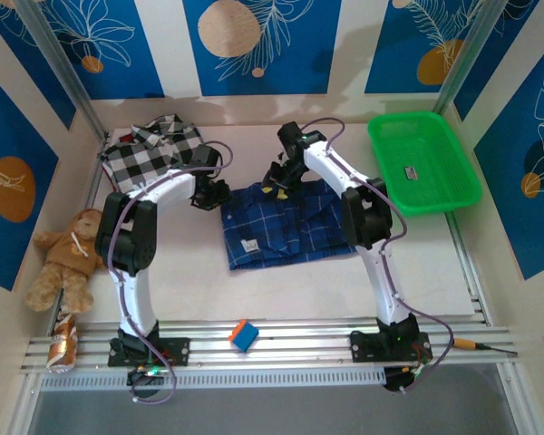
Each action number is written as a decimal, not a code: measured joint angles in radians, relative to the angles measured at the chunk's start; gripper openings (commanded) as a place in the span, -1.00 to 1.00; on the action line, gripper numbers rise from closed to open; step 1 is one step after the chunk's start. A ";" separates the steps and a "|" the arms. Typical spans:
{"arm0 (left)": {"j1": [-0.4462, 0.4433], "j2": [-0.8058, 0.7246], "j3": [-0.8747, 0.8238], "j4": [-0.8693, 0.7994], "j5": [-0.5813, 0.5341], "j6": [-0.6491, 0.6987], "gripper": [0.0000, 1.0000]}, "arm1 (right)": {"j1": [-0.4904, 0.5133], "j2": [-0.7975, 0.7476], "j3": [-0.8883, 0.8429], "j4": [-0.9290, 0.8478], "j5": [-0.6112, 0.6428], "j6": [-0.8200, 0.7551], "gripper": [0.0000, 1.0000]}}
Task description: Fold and stack the long sleeve shirts
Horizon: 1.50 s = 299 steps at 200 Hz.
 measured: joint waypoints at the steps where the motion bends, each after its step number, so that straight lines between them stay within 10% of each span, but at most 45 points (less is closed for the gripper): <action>1: 0.000 0.001 0.000 0.000 0.000 0.000 -0.39 | 0.000 0.001 0.001 0.000 0.000 0.000 -0.20; 56: -0.004 0.029 0.000 0.015 0.009 0.000 -0.45 | 0.007 0.055 0.042 0.008 0.005 0.000 -0.30; 130: -0.010 0.052 -0.008 0.030 0.014 0.000 -0.52 | 0.007 0.065 0.047 0.006 0.038 -0.002 -0.96; 299: -0.026 0.086 0.040 -0.029 -0.025 0.071 -0.68 | -0.081 -0.166 -0.210 0.085 0.063 -0.035 -1.00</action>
